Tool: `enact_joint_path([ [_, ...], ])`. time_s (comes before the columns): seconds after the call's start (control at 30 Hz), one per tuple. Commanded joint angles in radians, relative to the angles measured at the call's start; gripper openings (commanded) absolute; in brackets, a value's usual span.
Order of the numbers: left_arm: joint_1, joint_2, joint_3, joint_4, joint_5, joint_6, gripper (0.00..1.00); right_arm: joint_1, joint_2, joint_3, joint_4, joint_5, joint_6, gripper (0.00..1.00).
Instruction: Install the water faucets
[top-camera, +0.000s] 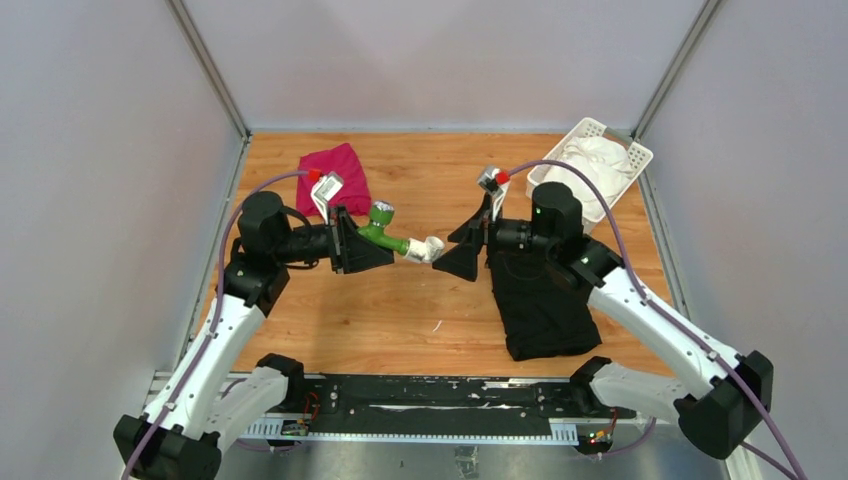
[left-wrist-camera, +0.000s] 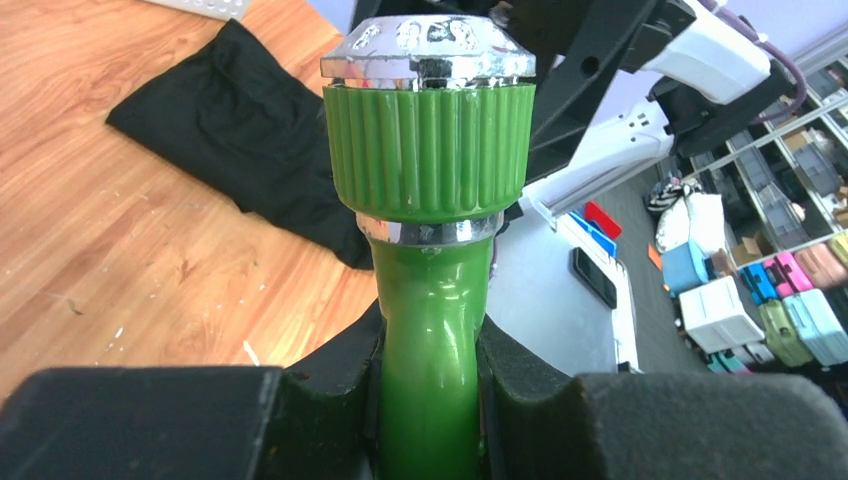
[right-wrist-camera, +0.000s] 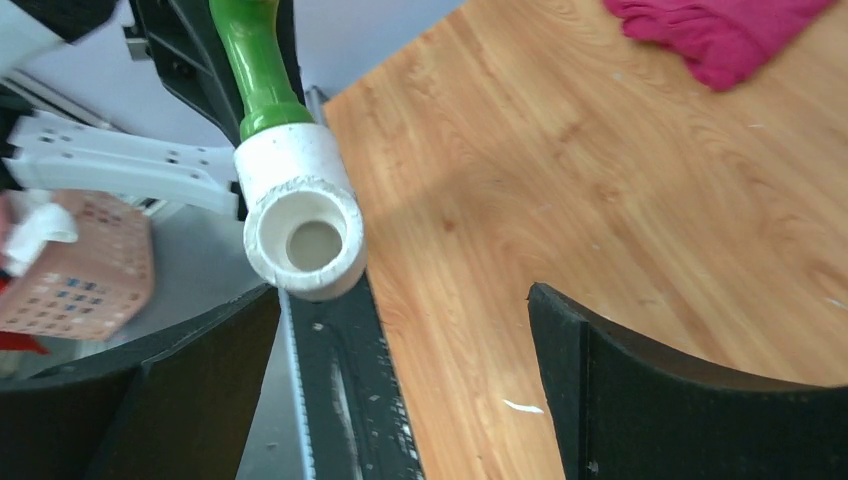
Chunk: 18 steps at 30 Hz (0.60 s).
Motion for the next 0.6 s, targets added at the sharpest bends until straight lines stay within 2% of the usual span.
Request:
enact_joint_path([
  [0.0, 0.001, 0.001, 0.043, -0.036, -0.013, 0.026, 0.0, -0.02, -0.11, 0.019, -0.173, 0.14, -0.224, 0.99],
  [0.17, 0.001, -0.008, 0.081, -0.066, -0.088, -0.045, 0.0, -0.016, -0.215, -0.023, -0.19, 0.248, -0.379, 0.99],
  [0.27, 0.001, 0.002, 0.16, -0.184, -0.15, -0.035, 0.0, 0.011, -0.224, -0.012, -0.238, 0.31, -0.474, 0.99],
  [0.33, 0.002, 0.028, 0.223, -0.283, -0.191, -0.014, 0.0, 0.079, -0.249, -0.028, -0.236, 0.409, -0.565, 0.99],
  [0.47, 0.001, 0.154, 0.291, -0.459, -0.176, 0.005, 0.0, 0.248, -0.263, -0.068, -0.197, 0.647, -0.751, 0.99],
  [0.57, 0.002, 0.149, 0.271, -0.425, -0.196, -0.031, 0.0, 0.374, -0.267, -0.11, -0.131, 0.891, -0.888, 0.99],
])
